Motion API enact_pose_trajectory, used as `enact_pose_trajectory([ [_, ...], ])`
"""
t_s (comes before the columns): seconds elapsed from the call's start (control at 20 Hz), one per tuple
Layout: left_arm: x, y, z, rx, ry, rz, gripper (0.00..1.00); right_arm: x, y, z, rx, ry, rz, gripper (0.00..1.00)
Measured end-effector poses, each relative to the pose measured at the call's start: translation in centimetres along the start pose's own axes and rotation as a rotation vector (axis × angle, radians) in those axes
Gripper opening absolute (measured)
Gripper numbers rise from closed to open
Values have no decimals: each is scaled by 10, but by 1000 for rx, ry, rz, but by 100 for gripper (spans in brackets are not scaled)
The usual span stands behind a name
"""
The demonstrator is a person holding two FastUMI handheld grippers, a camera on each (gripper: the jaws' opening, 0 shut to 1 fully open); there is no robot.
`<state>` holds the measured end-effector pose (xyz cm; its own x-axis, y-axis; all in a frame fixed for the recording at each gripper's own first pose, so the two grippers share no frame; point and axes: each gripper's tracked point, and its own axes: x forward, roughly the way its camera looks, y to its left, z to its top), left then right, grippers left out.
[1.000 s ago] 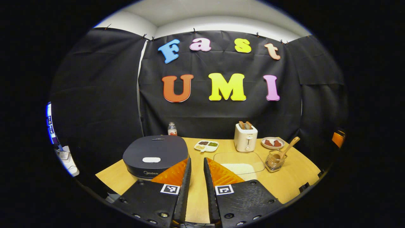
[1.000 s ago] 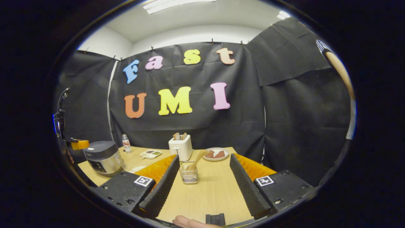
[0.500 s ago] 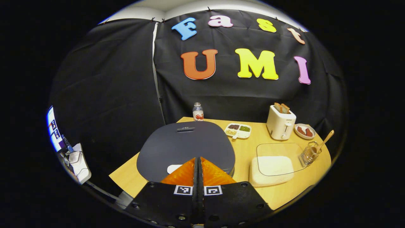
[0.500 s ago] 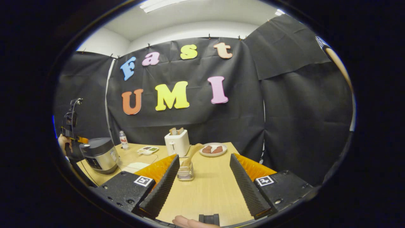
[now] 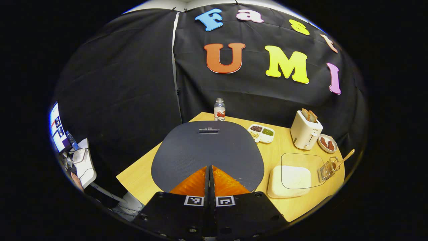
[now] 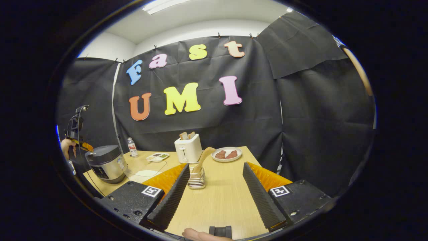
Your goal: Close the left gripper, press the button to open the rice cooker; take a wooden spoon from the chopstick holder with the right hand, scoop a spoonful of rice and pour it into the rice cooker, then put the wooden spoon back into the chopstick holder.
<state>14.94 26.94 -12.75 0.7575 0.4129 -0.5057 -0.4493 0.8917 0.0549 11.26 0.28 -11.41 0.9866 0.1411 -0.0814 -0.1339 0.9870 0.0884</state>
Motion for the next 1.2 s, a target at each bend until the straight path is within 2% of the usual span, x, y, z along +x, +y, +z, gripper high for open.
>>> enact_pose_trajectory([
  [0.35,0,-1,-8,57,23,-8,0,6,-5,-12,9,27,3,100],
  [0.45,0,0,-14,13,29,-32,0,6,-5,-17,5,39,7,100],
  [0.6,0,-1,-14,4,-1,-62,0,6,-7,-16,-6,46,-6,100],
  [0.8,1,-1,-12,8,-14,-40,0,-2,-9,-14,-15,54,-27,100],
  [0.85,0,-1,-12,8,-16,-32,0,-6,-9,-14,-18,54,-29,96],
  [1.0,-3,0,-8,20,-22,-27,0,-18,-10,-14,-35,53,-50,100],
  [1.05,-3,-2,-4,16,-30,-29,0,-23,-10,-13,-37,51,-57,96],
  [1.1,-8,-2,0,21,-53,-26,0,-27,-9,-11,-37,46,-61,100],
  [1.2,-24,0,25,28,-151,-9,0,-34,-9,-10,-39,38,-72,100],
])
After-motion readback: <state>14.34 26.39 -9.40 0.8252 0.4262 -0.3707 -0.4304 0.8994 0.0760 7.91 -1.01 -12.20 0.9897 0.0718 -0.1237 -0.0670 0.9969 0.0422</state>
